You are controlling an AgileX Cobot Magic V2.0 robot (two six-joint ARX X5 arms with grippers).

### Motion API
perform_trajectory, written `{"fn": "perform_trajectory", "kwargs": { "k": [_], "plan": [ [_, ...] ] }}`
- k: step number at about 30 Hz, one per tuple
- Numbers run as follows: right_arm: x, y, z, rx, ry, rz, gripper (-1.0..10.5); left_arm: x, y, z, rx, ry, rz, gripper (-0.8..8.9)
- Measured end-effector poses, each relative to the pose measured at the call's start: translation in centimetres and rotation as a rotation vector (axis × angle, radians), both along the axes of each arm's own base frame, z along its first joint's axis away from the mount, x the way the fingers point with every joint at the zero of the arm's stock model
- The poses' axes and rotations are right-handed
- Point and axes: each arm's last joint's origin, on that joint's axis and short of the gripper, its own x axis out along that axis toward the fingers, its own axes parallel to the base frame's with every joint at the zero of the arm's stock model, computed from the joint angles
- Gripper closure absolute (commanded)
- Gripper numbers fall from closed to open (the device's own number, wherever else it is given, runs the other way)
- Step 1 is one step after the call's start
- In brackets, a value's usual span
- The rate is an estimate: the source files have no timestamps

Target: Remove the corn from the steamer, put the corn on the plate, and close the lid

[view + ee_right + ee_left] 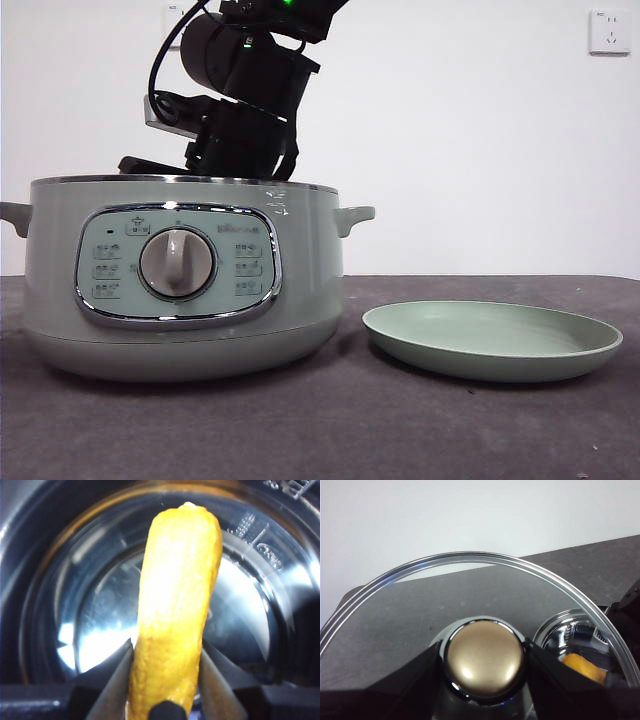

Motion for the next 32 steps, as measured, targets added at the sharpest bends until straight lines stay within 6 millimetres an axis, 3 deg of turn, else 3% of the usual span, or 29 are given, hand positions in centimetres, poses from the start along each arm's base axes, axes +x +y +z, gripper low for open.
{"fn": "perform_trajectory", "kwargs": {
  "k": [5, 8, 13, 17, 26, 32],
  "plan": [
    [-0.3, 0.1, 1.0, 0.010, -0.035, -0.003, 9.6, 0.0, 0.0, 0.0, -0.001, -0.001, -0.001, 8.22],
    [-0.8, -0.7, 3.6, 0.027, -0.081, -0.019, 9.6, 0.0, 0.0, 0.0, -0.003, -0.001, -0.006, 8.22],
    [-2.1, -4.5, 9.8, 0.012, -0.161, -0.082, 9.6, 0.6, -0.4, 0.3, -0.030, -0.022, -0.052, 8.22],
    [-2.2, -8.1, 12.5, -0.013, -0.152, -0.139, 9.6, 1.7, -1.1, 0.3, -0.037, -0.020, -0.074, 8.22],
    [-1.8, -16.2, 14.7, -0.130, -0.015, -0.331, 9.6, 5.4, -3.4, -0.6, -0.058, 0.056, -0.218, 8.22],
    [-0.8, -19.7, 12.8, -0.217, 0.112, -0.444, 9.6, 7.5, -4.7, -1.3, -0.080, 0.092, -0.288, 8.22]
  ]
}}
